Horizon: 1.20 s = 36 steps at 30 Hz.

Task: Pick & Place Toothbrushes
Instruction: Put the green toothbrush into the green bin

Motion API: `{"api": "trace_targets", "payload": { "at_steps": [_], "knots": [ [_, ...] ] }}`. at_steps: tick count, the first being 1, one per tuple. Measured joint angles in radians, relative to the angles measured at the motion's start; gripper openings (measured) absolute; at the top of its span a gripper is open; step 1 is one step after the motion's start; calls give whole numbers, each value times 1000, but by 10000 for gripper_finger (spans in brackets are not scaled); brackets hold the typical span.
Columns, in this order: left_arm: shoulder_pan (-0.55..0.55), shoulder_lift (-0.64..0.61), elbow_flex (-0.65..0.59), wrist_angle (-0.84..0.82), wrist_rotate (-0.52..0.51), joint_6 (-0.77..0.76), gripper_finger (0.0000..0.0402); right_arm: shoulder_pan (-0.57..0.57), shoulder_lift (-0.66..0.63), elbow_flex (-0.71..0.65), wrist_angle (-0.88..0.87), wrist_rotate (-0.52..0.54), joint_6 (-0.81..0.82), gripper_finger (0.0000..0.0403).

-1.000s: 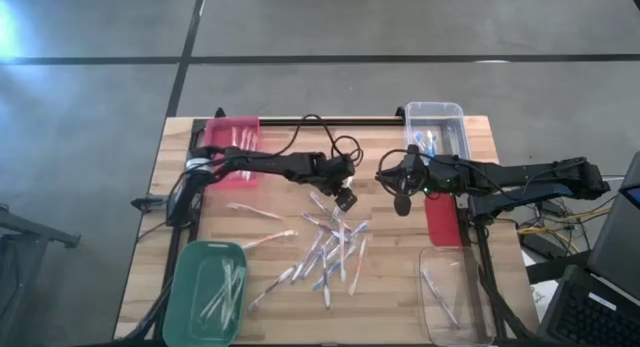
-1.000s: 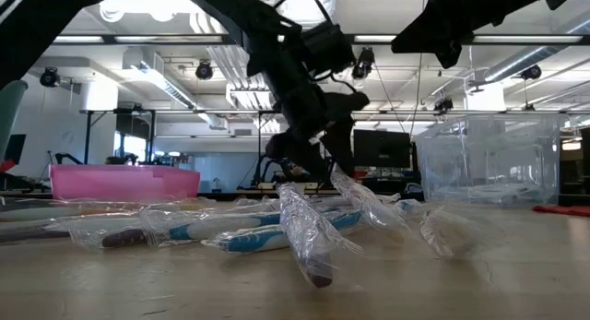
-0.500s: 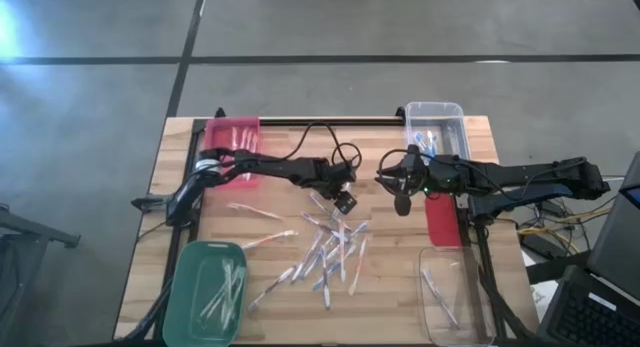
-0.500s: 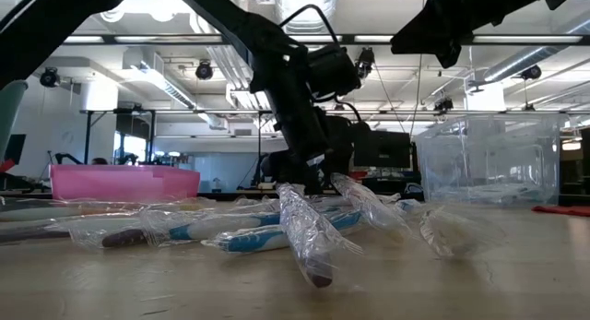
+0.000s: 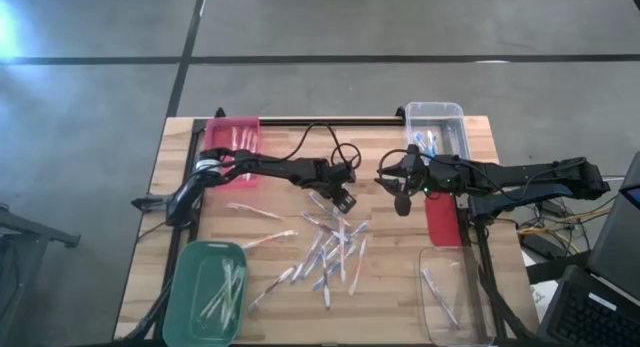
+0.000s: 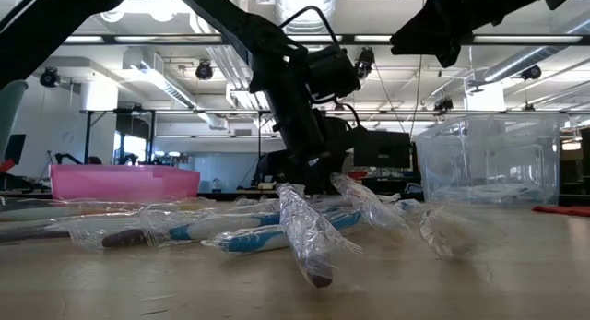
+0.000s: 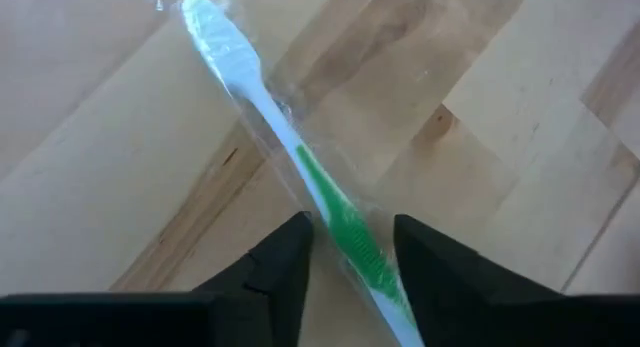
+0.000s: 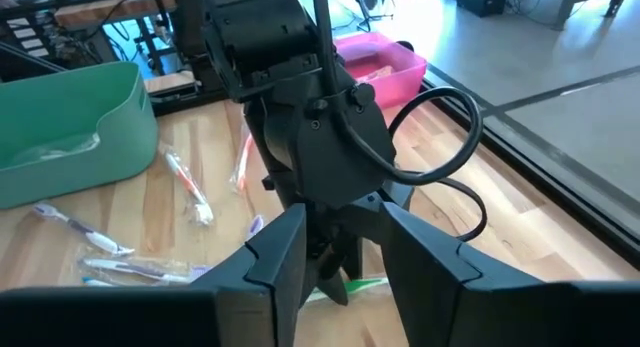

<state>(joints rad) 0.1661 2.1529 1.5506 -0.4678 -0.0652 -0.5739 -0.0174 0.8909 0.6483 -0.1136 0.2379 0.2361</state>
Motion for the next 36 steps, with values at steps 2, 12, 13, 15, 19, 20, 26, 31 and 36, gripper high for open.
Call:
{"api": "trace_targets", "payload": {
  "at_steps": [2, 12, 13, 15, 19, 20, 26, 31, 36],
  "knots": [
    [0, 0, -1, -1, -15, -3, 126, 0, 0, 0, 0, 0, 0, 129],
    [2, -3, -3, 5, -24, 20, 19, 0, 0, 0, 0, 0, -2, 143],
    [2, -7, -3, 9, -24, 26, 16, 0, 0, 0, 0, 0, -3, 144],
    [1, -14, -5, 26, -25, 43, 15, 0, 0, 0, 0, 0, -4, 146],
    [-3, -20, 12, 61, -22, 69, 30, 0, 0, 0, 0, 0, -4, 142],
    [-6, -22, 25, 66, -21, 78, 34, 0, 0, 0, 1, 0, -4, 139],
    [-27, -28, 92, 109, -18, 137, 26, 0, 0, 0, 0, -1, -4, 115],
    [-45, -30, 183, 117, -18, 192, 21, 0, 1, 0, 0, -2, -4, 94],
    [-65, -68, 277, 85, -15, 256, 31, 0, 1, -3, -1, -2, -7, 73]
  ]
}}
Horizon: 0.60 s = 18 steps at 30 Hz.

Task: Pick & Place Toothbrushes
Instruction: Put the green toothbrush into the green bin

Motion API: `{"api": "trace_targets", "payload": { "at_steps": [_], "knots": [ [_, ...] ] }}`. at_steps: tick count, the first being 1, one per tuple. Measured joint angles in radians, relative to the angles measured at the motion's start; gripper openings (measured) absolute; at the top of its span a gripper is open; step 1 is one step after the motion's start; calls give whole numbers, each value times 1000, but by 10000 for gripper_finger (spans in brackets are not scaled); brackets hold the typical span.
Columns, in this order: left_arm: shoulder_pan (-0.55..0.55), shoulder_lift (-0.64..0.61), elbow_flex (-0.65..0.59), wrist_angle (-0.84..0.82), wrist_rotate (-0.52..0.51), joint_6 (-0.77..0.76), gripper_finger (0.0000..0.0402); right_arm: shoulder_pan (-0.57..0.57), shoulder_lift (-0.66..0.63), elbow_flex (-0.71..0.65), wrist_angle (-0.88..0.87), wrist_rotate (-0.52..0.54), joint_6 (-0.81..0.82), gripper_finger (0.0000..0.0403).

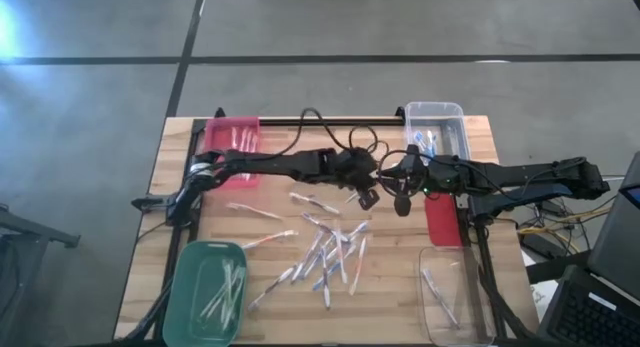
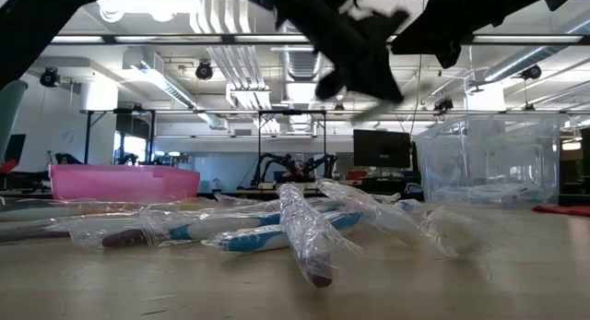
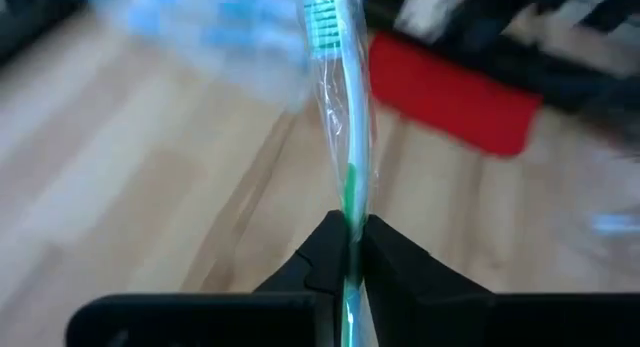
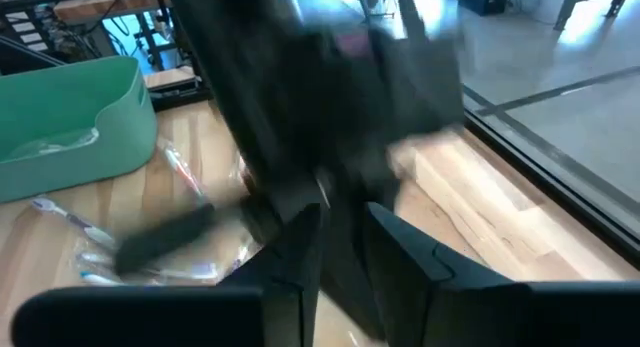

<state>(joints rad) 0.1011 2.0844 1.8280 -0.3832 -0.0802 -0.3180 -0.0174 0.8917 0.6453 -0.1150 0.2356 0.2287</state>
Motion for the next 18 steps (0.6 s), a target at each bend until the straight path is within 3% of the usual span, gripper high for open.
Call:
{"api": "trace_targets", "payload": {
  "at_steps": [7, 18],
  "knots": [
    [-39, -162, 56, -111, -123, 92, 20, 0, -1, -2, 1, -1, 0, 51],
    [-183, -510, 48, -276, -466, 141, 23, 0, 0, -4, -8, -4, 24, 41]
  ]
}}
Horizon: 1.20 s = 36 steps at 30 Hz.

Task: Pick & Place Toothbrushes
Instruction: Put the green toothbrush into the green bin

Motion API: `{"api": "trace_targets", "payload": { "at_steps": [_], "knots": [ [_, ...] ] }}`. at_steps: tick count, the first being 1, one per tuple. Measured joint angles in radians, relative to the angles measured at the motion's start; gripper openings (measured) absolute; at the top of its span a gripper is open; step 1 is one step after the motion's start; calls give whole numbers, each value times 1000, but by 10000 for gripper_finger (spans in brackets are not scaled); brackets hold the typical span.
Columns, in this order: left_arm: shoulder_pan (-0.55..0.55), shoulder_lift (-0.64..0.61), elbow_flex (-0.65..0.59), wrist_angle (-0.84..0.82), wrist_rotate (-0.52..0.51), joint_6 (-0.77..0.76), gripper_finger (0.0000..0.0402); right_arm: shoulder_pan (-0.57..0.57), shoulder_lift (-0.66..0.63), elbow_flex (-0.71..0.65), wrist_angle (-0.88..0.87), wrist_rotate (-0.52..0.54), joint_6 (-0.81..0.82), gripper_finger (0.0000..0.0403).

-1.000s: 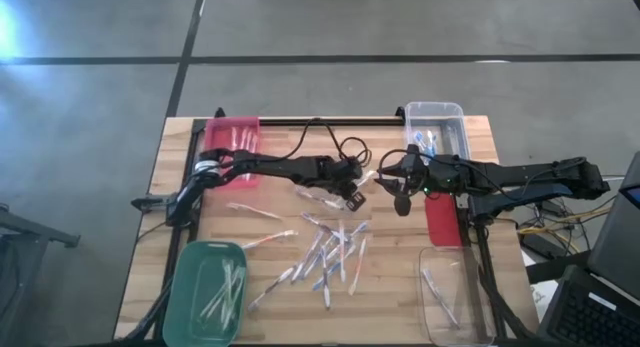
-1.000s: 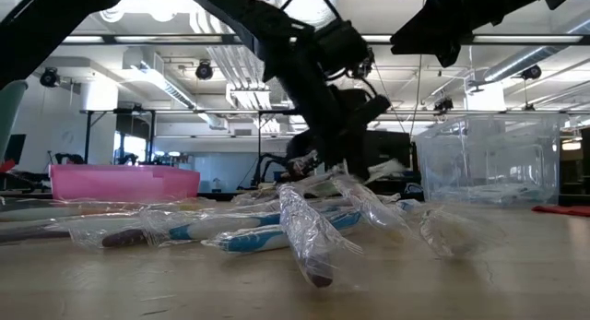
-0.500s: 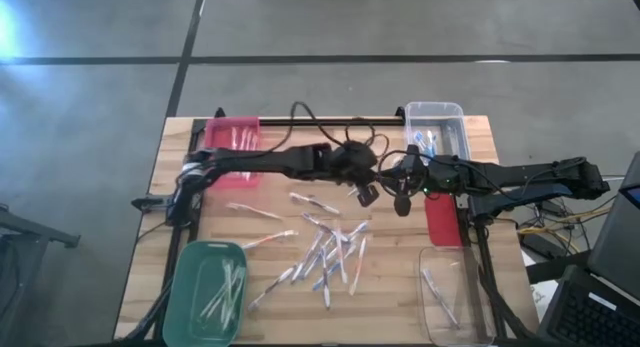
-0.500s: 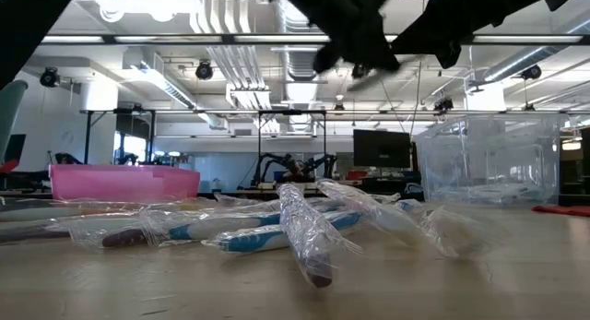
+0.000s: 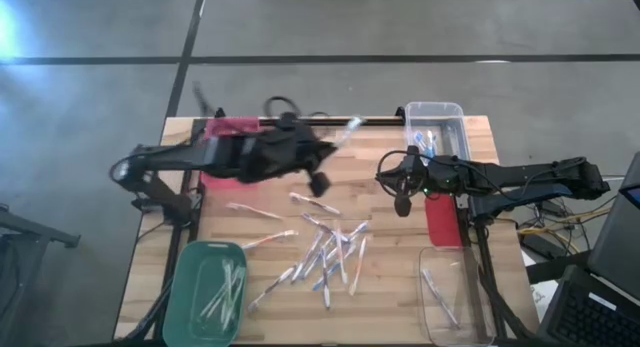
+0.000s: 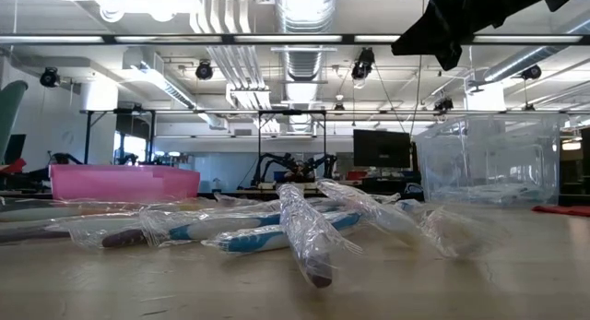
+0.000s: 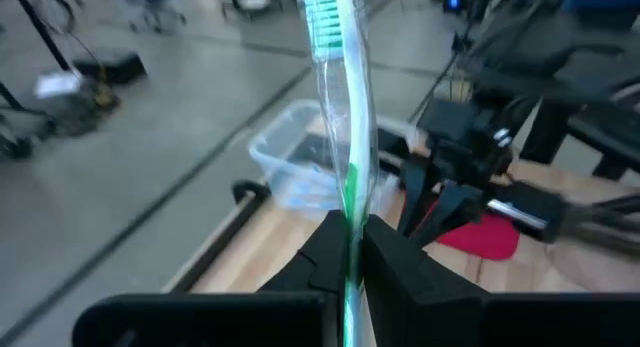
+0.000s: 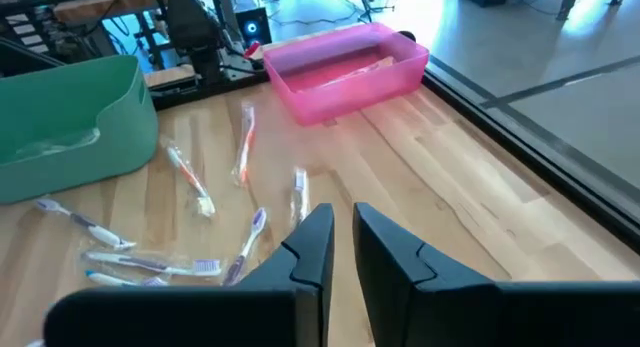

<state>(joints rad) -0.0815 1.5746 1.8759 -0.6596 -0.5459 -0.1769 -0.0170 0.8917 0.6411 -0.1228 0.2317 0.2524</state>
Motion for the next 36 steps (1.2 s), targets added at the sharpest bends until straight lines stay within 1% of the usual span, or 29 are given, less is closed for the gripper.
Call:
{"api": "trace_targets", "payload": {
  "at_steps": [4, 6, 11, 15, 21, 25, 28, 31, 36],
  "knots": [
    [-84, -109, 0, -42, -112, -9, 23, 0, 0, 0, 2, 0, 3, 50],
    [-133, -144, 0, -54, -159, -12, 23, 0, 0, 0, 1, 0, 3, 56],
    [-271, -204, -1, -73, -255, -12, 23, 0, 0, -2, 1, 0, 3, 71],
    [-396, -236, 3, -83, -368, -23, 23, 0, 0, -2, 1, 1, 3, 84],
    [-598, -235, 2, -85, -569, -39, 23, 0, 0, -3, 1, 2, 3, 99],
    [-718, -216, 2, -84, -697, -80, 23, 0, 0, -4, 1, 2, 3, 107],
    [-793, -198, 1, -84, -755, -139, 23, 0, 0, -4, 1, 2, 8, 112],
    [-856, -177, 1, -83, -790, -196, 23, 0, 0, -4, 1, 3, 14, 117],
    [-932, -113, 1, -83, -871, -293, 23, 0, 0, -4, 1, 3, 22, 128]
  ]
}}
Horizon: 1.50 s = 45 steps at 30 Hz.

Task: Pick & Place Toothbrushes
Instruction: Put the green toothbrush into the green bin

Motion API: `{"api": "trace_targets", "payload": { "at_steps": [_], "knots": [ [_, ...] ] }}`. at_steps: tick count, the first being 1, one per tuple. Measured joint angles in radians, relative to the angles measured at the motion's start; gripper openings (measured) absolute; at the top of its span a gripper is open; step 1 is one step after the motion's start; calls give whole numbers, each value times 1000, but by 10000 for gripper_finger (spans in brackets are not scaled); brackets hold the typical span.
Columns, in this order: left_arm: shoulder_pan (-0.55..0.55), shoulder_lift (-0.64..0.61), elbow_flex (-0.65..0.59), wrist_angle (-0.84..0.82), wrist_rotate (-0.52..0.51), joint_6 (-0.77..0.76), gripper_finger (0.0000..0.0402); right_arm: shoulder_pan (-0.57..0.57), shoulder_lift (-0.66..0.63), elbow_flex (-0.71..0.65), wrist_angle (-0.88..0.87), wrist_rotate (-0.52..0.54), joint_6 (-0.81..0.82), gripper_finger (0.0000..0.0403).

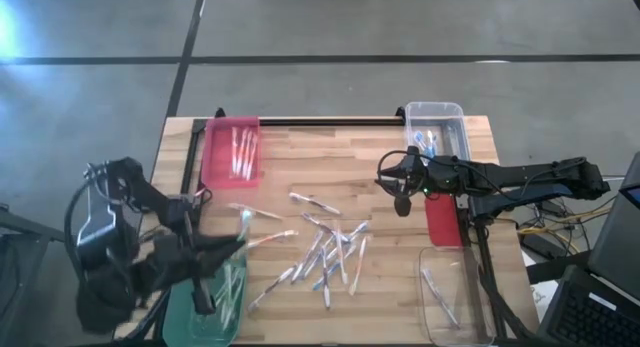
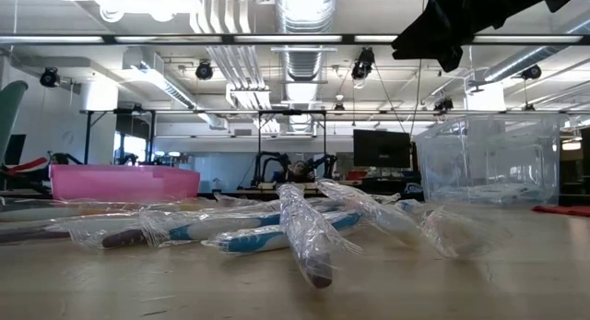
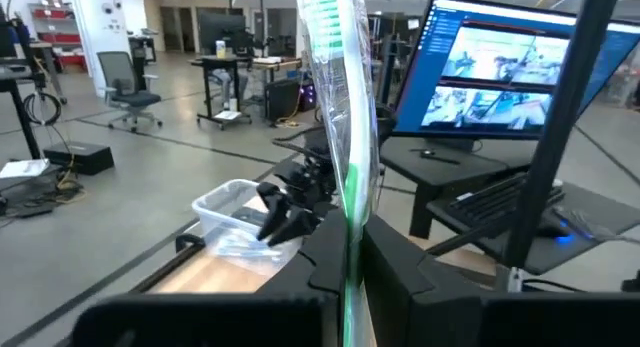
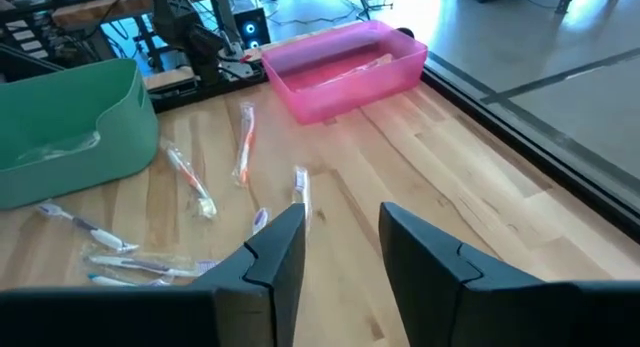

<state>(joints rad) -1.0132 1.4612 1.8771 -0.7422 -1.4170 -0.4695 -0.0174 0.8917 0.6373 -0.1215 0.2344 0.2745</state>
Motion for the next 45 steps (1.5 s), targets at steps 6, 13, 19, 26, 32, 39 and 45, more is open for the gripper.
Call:
{"api": "trace_targets", "payload": {
  "at_steps": [6, 13, 19, 26, 32, 39, 45],
  "knots": [
    [-49, 80, 0, 1, -40, -140, 23, 0, 0, 0, 0, 1, 7, 139],
    [-74, 157, 0, 0, 4, -334, 17, 0, 0, 0, 0, 1, 22, 150],
    [-73, 202, 0, -122, 62, -549, 16, 0, 0, -8, 0, 1, 62, 160],
    [-26, 228, 0, -540, 185, -1033, 16, 0, 0, -36, 1, 1, 118, 171],
    [27, 252, -2, -837, 454, -1428, 16, 0, 0, -61, 1, 2, 151, 179],
    [44, 236, -81, -830, 749, -1584, 16, 0, 0, -64, 7, 2, 164, 187],
    [26, 226, -167, -829, 833, -1740, 16, 0, 0, -64, 8, 2, 163, 180]
  ]
}}
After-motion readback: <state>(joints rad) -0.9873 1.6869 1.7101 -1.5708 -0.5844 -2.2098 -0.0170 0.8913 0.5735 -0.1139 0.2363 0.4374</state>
